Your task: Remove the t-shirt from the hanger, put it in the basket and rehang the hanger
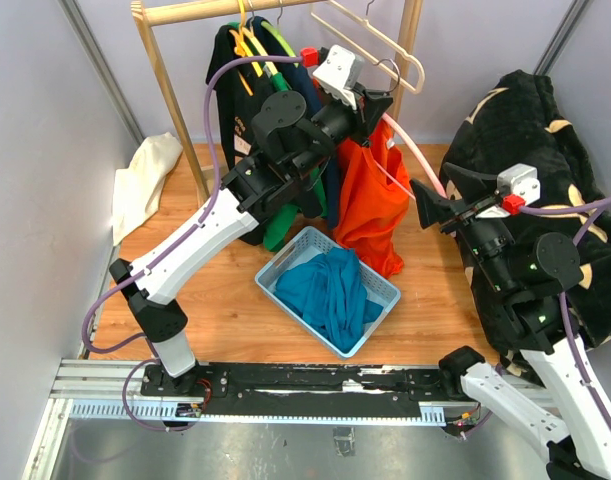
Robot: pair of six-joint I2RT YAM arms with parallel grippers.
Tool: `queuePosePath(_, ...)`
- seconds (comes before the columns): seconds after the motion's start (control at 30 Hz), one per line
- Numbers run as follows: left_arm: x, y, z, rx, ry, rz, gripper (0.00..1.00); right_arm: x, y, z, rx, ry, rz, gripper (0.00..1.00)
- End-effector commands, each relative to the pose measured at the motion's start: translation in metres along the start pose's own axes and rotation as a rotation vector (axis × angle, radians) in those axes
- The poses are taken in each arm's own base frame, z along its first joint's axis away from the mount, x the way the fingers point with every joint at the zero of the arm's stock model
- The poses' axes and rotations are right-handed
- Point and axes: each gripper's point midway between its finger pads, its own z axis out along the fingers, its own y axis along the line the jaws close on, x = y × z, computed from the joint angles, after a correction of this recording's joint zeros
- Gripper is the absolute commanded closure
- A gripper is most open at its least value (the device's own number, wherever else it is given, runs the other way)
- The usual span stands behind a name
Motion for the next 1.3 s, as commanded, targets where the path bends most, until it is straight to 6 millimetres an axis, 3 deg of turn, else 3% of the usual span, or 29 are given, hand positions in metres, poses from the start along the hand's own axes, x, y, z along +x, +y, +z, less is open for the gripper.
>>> queuePosePath(0.0,-0.023,-0.0066,-0.0023,0.012,-0.07,0.004,1.0,-0.0153,0.0037,0.0035,-0.015,-0.053,0.011,0.36)
queuePosePath(0.2,-0.0245,-0.0086,-0.0033,0.013,-0.072,0.006,0.99,-0.0144,0.0031,0.0037,-0.011,-0.053,0.012,0.44)
queuePosePath(0.5,-0.0256,-0.0092,-0.0042,0.014,-0.073,0.007,1.0,-0.0127,0.0036,0.0041,-0.014,-0.052,0.01,0.74)
queuePosePath(0.73,-0.0269,-0.009,-0.0046,0.013,-0.074,0.008,1.0,-0.0137,0.0044,0.004,-0.02,-0.055,0.007,0.84)
queuePosePath(0.93,-0.0262,-0.0079,-0.0045,0.006,-0.069,0.007,1.0,-0.0154,0.0065,0.0027,-0.033,-0.065,-0.001,0.99)
queuePosePath(1.27,-0.0186,-0.0005,-0.0055,-0.029,-0.033,0.032,0.99,-0.0216,0.0049,-0.0029,-0.021,-0.105,0.006,0.99)
